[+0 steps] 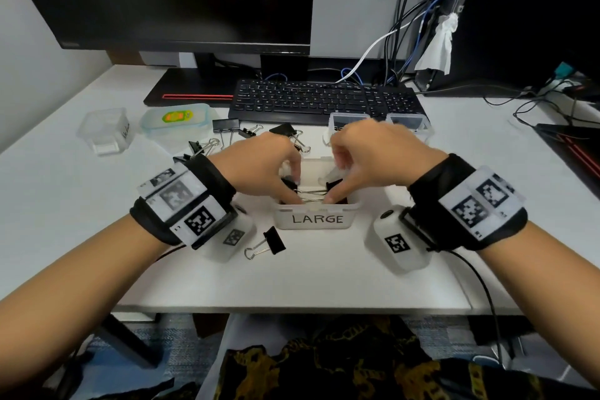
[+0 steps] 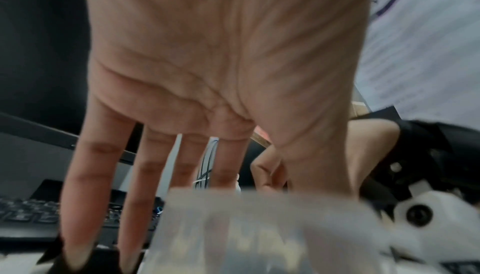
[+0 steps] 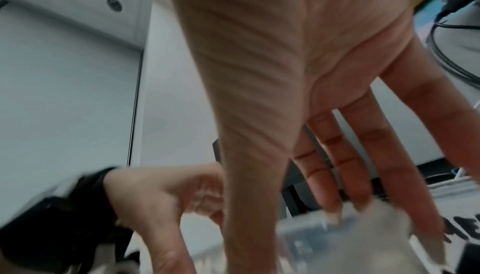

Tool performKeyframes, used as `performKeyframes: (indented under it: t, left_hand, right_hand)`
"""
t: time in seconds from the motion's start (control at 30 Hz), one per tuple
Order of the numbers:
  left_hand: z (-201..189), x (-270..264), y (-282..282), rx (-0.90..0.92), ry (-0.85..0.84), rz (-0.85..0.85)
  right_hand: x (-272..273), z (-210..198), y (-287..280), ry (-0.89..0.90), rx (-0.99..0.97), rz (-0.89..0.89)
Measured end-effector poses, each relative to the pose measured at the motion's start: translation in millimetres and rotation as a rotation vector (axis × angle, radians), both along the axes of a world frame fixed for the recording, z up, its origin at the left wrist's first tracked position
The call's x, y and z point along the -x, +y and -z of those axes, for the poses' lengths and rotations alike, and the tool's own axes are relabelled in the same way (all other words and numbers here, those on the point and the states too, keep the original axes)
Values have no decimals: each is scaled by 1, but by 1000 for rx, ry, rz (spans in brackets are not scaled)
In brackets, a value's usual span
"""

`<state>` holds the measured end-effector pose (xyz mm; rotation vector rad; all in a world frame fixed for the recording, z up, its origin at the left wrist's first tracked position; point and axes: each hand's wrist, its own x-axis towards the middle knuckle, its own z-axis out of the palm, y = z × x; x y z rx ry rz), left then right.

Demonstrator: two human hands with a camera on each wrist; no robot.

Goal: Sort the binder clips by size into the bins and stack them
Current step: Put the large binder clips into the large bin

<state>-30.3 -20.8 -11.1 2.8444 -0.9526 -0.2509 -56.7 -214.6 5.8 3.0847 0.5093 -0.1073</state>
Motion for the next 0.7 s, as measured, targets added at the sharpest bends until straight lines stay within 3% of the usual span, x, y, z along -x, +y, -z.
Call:
performKeyframes:
  t: [0.13, 0.3, 0.47, 0.7]
  left_hand:
    - [-32, -4, 12, 191, 0, -42]
    - [-42, -39, 22, 197, -21, -73]
    - [-20, -75, 3, 18, -36, 12]
    - [0, -105, -23, -225, -91, 41]
  right_hand:
    - [-12, -26, -20, -69, -25, 33]
    - [-39, -32, -43, -10, 33, 79]
    - [-52, -8, -38, 192, 48, 26]
    - [-58, 12, -30, 222, 94, -55]
